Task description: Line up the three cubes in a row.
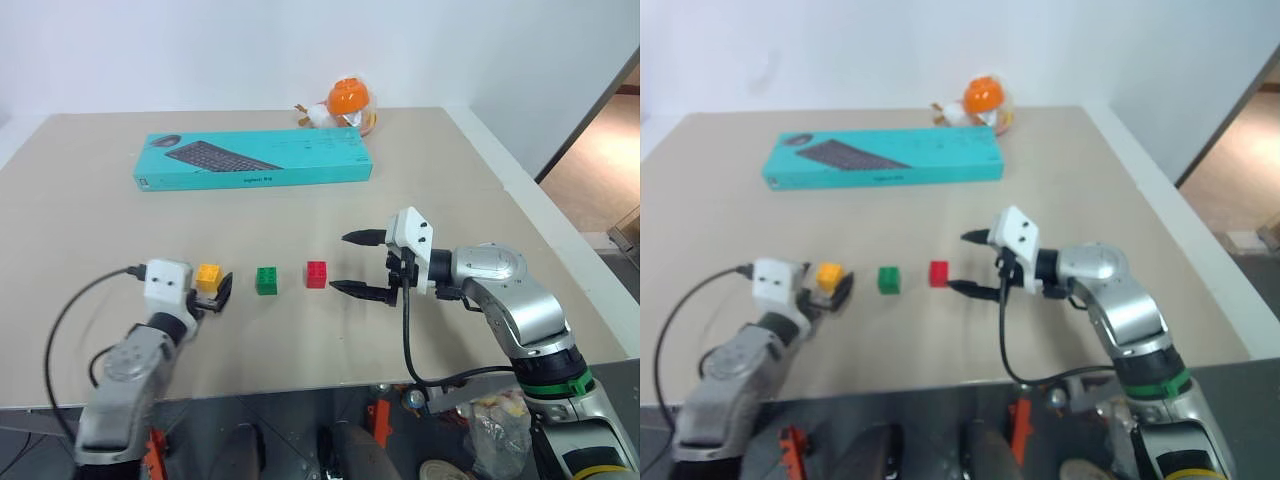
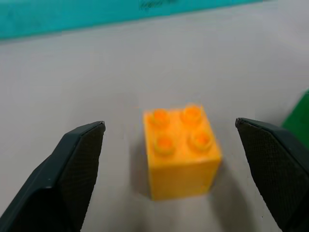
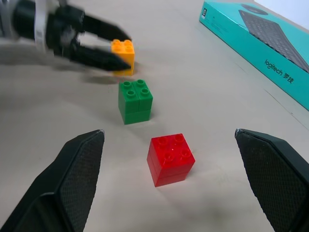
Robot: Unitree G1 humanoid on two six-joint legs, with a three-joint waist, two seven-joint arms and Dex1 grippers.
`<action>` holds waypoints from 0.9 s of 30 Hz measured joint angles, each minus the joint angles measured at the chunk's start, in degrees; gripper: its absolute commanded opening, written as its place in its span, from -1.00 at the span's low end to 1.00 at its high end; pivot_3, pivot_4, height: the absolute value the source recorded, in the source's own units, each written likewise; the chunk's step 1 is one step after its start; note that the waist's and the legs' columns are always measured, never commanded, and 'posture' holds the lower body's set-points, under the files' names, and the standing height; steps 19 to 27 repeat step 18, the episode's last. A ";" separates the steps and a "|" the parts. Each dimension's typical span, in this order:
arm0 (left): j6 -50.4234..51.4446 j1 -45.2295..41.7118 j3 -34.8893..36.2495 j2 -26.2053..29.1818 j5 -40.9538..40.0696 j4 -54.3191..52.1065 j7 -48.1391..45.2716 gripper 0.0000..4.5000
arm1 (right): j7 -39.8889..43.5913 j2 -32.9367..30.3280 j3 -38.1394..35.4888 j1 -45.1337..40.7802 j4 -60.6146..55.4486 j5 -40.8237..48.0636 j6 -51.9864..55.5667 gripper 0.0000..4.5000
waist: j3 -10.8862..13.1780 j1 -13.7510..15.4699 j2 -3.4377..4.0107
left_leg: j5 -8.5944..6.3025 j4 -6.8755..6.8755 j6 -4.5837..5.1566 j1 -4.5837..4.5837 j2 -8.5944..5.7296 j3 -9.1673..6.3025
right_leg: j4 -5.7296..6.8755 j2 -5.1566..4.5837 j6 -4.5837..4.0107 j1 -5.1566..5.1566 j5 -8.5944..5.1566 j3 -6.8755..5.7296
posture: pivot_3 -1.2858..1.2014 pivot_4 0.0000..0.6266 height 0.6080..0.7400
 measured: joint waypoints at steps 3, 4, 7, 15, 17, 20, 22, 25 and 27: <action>0.18 -0.38 3.71 9.90 -6.17 -1.29 -10.22 0.99 | 0.16 -0.91 -0.80 0.00 -0.76 0.91 0.40 1.00 | 0.01 0.00 -0.01 | 0.00 -0.13 0.00 0.02 -0.01 -0.02 | -0.02 -0.01 -0.12 -0.03 -0.07 -0.05 | 0.03 -0.52 1.00; 0.54 -1.26 4.78 12.42 -7.94 -1.34 -13.32 0.99 | 0.19 -1.10 -1.56 -0.01 -0.77 1.29 0.53 1.00 | 0.01 0.01 0.00 | 0.00 -0.16 0.00 0.02 -0.02 -0.01 | -0.03 -0.02 -0.13 -0.03 -0.08 -0.06 | 0.03 -0.52 1.00; 1.26 -7.32 4.66 18.10 -11.46 3.21 -21.04 0.99 | 0.00 -1.03 -2.29 -0.98 -0.71 1.97 0.89 1.00 | 0.04 0.19 -0.03 | 0.01 -0.15 0.00 -0.01 -0.09 -0.06 | -0.04 0.02 -0.13 -0.04 -0.10 -0.17 | 0.03 -0.52 1.00; -5.96 -25.80 -0.41 26.85 -6.37 34.05 -35.22 0.99 | -1.32 1.53 -2.47 -4.69 8.45 0.79 -2.69 1.00 | 0.04 -0.02 -0.05 | 0.01 -0.29 0.00 -0.06 -0.07 0.24 | -0.06 0.02 0.20 -0.22 0.04 -0.22 | 0.03 -0.52 1.00; -9.14 -29.76 -2.42 26.83 -3.43 41.05 -36.38 0.99 | -1.78 2.18 -2.45 -6.25 12.82 -0.74 -4.74 1.00 | 0.03 0.00 -0.05 | 0.01 -0.28 0.01 -0.38 -0.07 0.26 | -0.04 0.03 0.27 -0.58 0.07 -0.19 | 0.03 -0.52 1.00; -10.58 -30.82 -2.89 26.80 -2.50 43.09 -37.03 0.99 | -2.10 2.43 -2.47 -6.65 14.07 -1.24 -5.51 1.00 | 0.03 0.00 -0.05 | 0.01 -0.26 0.01 -0.60 -0.06 0.26 | -0.03 0.06 0.32 -0.77 0.10 -0.16 | 0.03 -0.52 1.00; -10.58 -30.82 -2.89 26.80 -2.50 43.09 -37.03 0.99 | -2.10 2.43 -2.47 -6.65 14.07 -1.24 -5.51 1.00 | 0.03 0.00 -0.05 | 0.01 -0.26 0.01 -0.60 -0.06 0.26 | -0.03 0.06 0.32 -0.77 0.10 -0.16 | 0.03 -0.52 1.00; -10.58 -30.82 -2.89 26.80 -2.50 43.09 -37.03 0.99 | -2.10 2.43 -2.47 -6.65 14.07 -1.24 -5.51 1.00 | 0.03 0.00 -0.05 | 0.01 -0.26 0.01 -0.60 -0.06 0.26 | -0.03 0.06 0.32 -0.77 0.10 -0.16 | 0.03 -0.52 1.00; -10.58 -30.82 -2.89 26.80 -2.50 43.09 -37.03 0.99 | -2.10 2.43 -2.47 -6.65 14.07 -1.24 -5.51 1.00 | 0.03 0.00 -0.05 | 0.01 -0.26 0.01 -0.60 -0.06 0.26 | -0.03 0.06 0.32 -0.77 0.10 -0.16 | 0.03 -0.52 1.00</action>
